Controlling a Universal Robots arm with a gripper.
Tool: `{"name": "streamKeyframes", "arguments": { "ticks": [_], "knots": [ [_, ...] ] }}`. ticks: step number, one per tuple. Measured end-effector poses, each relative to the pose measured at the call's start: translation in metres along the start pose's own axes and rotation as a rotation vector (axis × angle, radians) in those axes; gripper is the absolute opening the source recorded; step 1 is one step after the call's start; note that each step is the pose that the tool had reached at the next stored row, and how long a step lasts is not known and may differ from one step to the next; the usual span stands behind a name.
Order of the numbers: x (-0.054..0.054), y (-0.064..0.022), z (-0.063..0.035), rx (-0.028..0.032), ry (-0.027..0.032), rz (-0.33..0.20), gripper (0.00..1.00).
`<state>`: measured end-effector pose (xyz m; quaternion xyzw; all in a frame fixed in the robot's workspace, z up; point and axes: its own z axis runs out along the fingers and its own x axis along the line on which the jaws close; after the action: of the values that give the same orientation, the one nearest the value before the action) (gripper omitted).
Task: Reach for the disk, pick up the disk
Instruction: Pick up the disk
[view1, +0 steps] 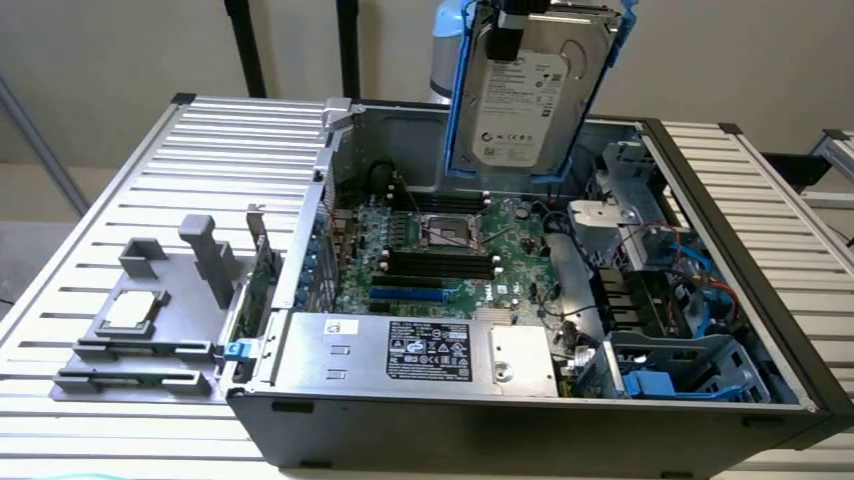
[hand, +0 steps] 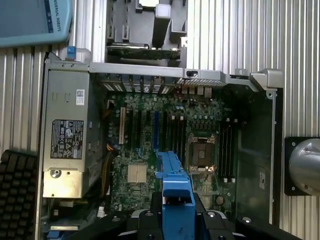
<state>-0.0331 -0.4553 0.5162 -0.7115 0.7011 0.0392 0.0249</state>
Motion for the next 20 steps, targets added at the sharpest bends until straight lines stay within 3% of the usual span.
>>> {"name": "streamKeyframes", "arguments": {
  "ticks": [20],
  "knots": [
    [0.057,-0.0554,-0.0063,0.0000,0.0000,0.000,0.33]
  ]
}}
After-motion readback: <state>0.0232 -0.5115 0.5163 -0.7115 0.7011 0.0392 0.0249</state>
